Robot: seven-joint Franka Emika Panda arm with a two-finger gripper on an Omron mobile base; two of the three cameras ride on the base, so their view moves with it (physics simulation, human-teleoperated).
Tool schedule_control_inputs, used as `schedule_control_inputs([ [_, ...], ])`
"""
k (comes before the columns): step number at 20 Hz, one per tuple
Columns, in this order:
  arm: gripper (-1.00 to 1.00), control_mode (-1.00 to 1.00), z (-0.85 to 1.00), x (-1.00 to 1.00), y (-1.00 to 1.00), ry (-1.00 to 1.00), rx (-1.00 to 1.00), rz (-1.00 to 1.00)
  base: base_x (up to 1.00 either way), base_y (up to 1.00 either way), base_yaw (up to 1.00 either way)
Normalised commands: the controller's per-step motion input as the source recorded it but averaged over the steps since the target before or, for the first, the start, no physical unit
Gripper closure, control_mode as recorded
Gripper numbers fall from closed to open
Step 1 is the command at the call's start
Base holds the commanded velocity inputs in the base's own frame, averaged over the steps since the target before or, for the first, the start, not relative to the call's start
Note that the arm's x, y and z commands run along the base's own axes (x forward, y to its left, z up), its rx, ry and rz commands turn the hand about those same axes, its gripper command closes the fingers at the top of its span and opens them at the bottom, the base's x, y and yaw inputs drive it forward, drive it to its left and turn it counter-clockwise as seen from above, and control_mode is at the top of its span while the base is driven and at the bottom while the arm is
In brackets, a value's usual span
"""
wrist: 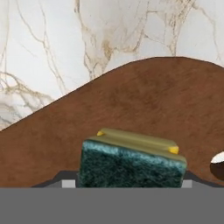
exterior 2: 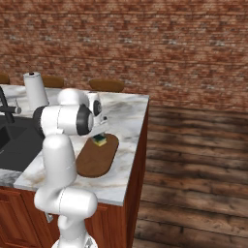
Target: Pick up the sponge from the counter and clean the cutting board by briefly scrubbing or pressing down on the cutting board. Once finished, release the sponge.
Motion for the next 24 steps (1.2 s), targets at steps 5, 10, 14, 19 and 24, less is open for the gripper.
schedule_control_inputs([
  [5,1.0,-1.0,0.0,-0.67,0.23,0.0,0.0,0.0,0.0,0.0,0.0],
  [10,1.0,-1.0,-0.01,-0.77,0.18,0.0,0.0,0.0,0.0,0.0,0.0],
  [14,1.0,-1.0,-0.08,-0.86,0.05,0.0,0.0,0.0,0.0,0.0,0.0],
  [19,1.0,-1.0,-0.19,-0.9,0.0,0.0,0.0,0.0,0.0,0.0,0.0],
  [24,1.0,-1.0,-0.25,-0.94,0.0,0.0,0.0,0.0,0.0,0.0,0.0],
])
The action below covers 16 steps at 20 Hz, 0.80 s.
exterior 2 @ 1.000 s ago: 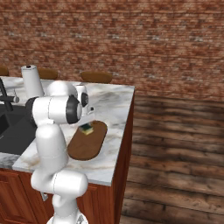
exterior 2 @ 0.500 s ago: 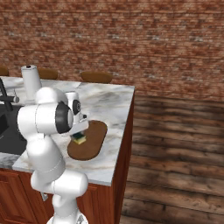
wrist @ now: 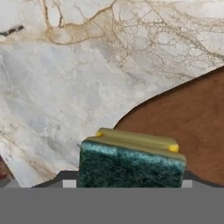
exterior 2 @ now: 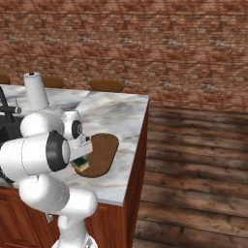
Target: Pick up the sponge from the counter and clean the cutting board by briefly scrubbing or pressing down on the cutting board. Once finished, release the sponge.
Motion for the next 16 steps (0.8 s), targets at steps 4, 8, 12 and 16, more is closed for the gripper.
schedule_control_inputs([
  [4,1.0,-1.0,-0.1,-0.87,0.13,0.0,0.0,0.0,0.0,0.0,0.0],
  [8,1.0,-1.0,0.07,-0.41,0.64,0.05,0.0,0.02,0.0,0.0,0.0],
  [12,1.0,-1.0,0.25,0.02,0.94,0.13,0.0,0.0,0.0,0.0,0.0],
  [16,1.0,-1.0,0.1,0.19,0.89,0.14,0.0,0.0,0.0,0.0,0.0],
])
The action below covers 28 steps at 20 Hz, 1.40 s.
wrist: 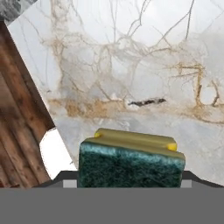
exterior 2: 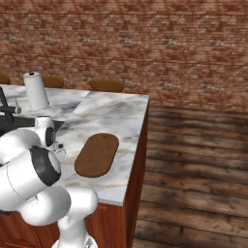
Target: Pick up the sponge from the counter and clean the cutting board by briefly scrubbing or pressing down on the cutting board. Once finished, release the sponge.
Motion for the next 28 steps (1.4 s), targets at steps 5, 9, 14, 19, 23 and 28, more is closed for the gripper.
schedule_control_inputs([
  [5,1.0,-1.0,0.0,0.37,0.45,0.01,0.0,0.0,0.0,0.0,0.0],
  [9,1.0,-1.0,-0.03,0.42,0.18,0.0,0.0,0.0,0.0,0.0,0.0],
  [14,-1.0,-1.0,-0.28,0.25,0.12,0.0,0.0,0.0,0.0,0.0,0.0],
  [19,-1.0,-1.0,-0.3,0.05,0.05,0.0,0.0,0.0,0.0,0.0,0.0],
  [23,-1.0,-1.0,-0.02,-0.01,0.0,-0.02,0.0,0.0,0.0,0.0,0.0],
  [28,-1.0,-1.0,0.19,-0.19,-0.04,-0.1,0.0,0.0,0.0,0.0,0.0],
])
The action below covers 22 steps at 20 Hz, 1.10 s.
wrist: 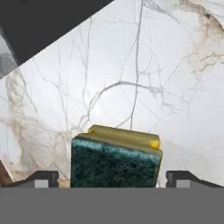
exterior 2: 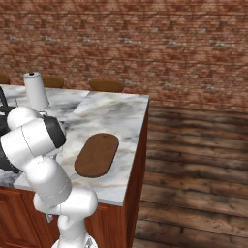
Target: Pick up the sponge from the counter and clean the cutting board by briefly scrubbing or pressing down on the cutting board. Once finished, release the sponge.
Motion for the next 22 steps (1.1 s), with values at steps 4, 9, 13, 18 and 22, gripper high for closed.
schedule_control_inputs([
  [4,-1.0,-1.0,0.66,-0.37,-0.18,-0.22,0.0,0.0,0.0,0.0,0.0],
  [9,-1.0,-1.0,0.74,-0.24,-0.14,-0.22,0.0,0.0,0.0,0.0,0.0],
  [13,-1.0,-1.0,0.67,-0.33,-0.22,-0.26,0.0,0.0,0.0,0.0,0.0],
  [18,-1.0,-1.0,0.48,-0.46,-0.35,-0.24,0.01,-0.01,0.0,0.0,0.0],
  [22,-1.0,-1.0,0.58,-0.38,-0.52,-0.08,0.09,-0.06,0.0,0.0,0.0],
])
